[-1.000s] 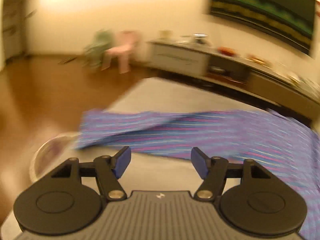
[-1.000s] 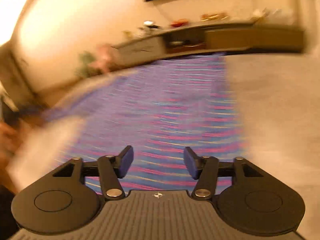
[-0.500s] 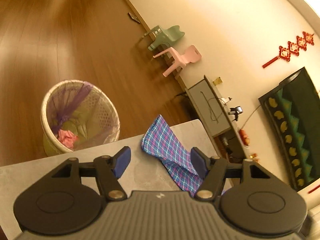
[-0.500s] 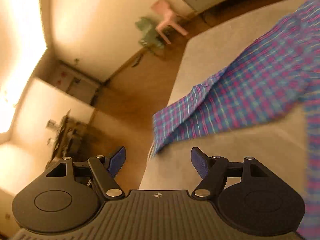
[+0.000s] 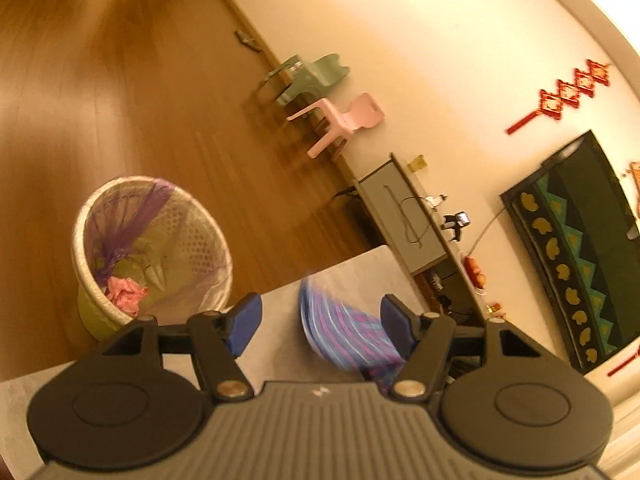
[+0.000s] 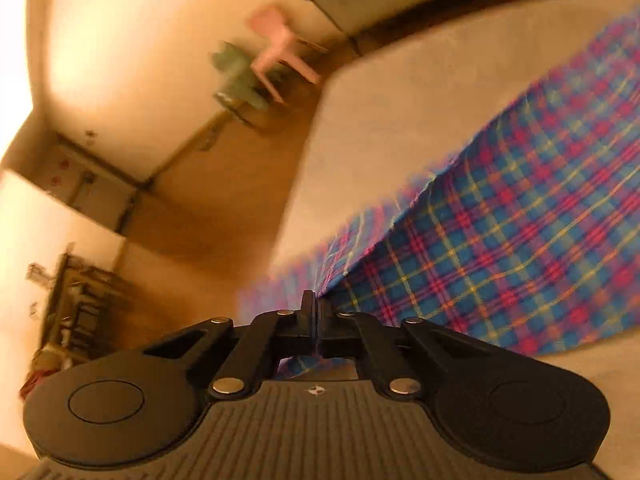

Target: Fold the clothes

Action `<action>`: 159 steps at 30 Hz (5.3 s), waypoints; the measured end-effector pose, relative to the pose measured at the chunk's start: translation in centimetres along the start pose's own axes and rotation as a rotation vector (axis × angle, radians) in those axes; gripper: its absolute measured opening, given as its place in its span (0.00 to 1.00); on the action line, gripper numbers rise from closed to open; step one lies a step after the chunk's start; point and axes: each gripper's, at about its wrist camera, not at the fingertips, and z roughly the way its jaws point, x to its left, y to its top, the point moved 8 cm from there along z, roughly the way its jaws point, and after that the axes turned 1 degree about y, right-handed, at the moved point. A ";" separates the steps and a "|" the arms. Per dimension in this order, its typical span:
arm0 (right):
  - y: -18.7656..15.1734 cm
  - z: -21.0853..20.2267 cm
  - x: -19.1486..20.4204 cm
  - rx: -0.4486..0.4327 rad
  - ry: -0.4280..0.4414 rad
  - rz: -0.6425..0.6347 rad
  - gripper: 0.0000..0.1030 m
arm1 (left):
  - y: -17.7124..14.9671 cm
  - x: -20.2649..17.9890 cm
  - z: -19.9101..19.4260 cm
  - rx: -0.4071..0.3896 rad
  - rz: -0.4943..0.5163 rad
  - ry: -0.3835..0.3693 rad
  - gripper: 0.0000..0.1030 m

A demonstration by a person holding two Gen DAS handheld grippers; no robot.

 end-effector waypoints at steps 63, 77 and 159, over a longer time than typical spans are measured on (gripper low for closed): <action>8.2 -41.8 -22.2 -0.417 -0.457 -0.374 0.00 | -35.3 -11.9 -12.1 0.290 1.015 -0.256 0.01; 15.0 -48.5 -37.5 -0.558 -0.439 0.030 0.00 | -44.2 -15.2 -12.8 0.481 1.293 -0.427 0.30; -17.4 -46.3 -34.1 -0.125 -0.466 -0.243 0.43 | -43.0 -19.3 -0.8 0.415 1.289 -0.281 0.48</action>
